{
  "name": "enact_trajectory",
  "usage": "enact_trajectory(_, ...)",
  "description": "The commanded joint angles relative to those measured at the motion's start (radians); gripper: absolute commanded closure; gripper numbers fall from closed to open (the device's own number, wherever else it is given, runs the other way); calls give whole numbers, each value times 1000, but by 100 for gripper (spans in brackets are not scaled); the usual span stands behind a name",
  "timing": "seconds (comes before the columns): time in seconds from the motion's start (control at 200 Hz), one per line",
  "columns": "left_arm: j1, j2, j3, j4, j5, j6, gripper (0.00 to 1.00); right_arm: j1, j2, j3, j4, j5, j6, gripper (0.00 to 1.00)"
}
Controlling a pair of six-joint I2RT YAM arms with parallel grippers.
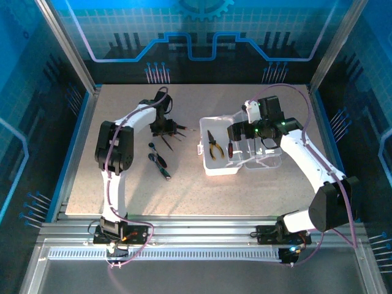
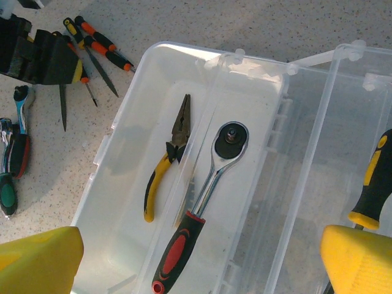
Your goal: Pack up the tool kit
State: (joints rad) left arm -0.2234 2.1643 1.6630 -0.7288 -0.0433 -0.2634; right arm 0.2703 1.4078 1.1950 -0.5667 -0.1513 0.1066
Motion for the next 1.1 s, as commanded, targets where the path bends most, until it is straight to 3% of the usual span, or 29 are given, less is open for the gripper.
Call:
enact_trajectory(0.0,4,40,41,-1,25,-23,43,10,14,5,1,-21,-13,0)
enact_trajectory(0.47,1,80,65,-13,3,-16,44,10,22,5,0,-31,-14,0)
enact_trajectory(0.75,-2,69,38,-24,-21,-2,57,9,16,1,1,-33,-14,0)
enact_trajectory(1.096,-5,12,-30,-20,-13,6,66,9,7,0,-2,-36,-15,0)
